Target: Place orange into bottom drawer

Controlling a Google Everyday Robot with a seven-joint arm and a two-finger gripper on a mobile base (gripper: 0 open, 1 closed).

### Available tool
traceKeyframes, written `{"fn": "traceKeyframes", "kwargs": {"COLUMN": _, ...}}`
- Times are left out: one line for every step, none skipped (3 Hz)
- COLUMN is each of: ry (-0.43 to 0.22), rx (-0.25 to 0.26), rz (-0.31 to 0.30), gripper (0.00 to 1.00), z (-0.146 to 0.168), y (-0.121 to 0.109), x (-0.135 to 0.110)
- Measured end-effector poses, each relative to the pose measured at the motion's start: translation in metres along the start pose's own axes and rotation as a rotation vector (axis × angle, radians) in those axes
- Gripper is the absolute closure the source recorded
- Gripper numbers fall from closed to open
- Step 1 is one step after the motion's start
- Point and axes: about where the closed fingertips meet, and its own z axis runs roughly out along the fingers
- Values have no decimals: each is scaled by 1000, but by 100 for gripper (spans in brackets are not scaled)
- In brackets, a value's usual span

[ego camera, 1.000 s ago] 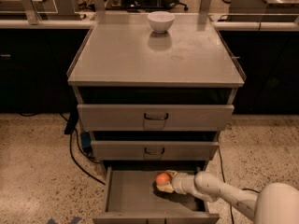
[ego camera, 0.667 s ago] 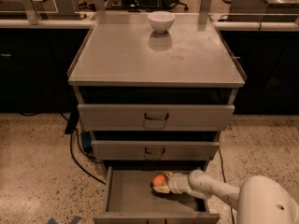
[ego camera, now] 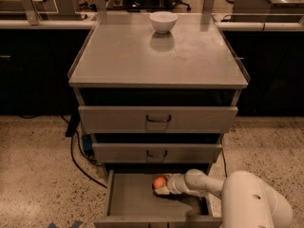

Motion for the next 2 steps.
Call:
{"fn": "traceKeyframes", "kwargs": {"ry": 29, "rx": 5, "rz": 18, "gripper": 100, "z": 10, "y": 3, "x": 15}}
{"fn": "traceKeyframes", "kwargs": {"ry": 63, "rx": 7, "rz": 58, "gripper": 100, "z": 21, "y": 4, "x": 35}}
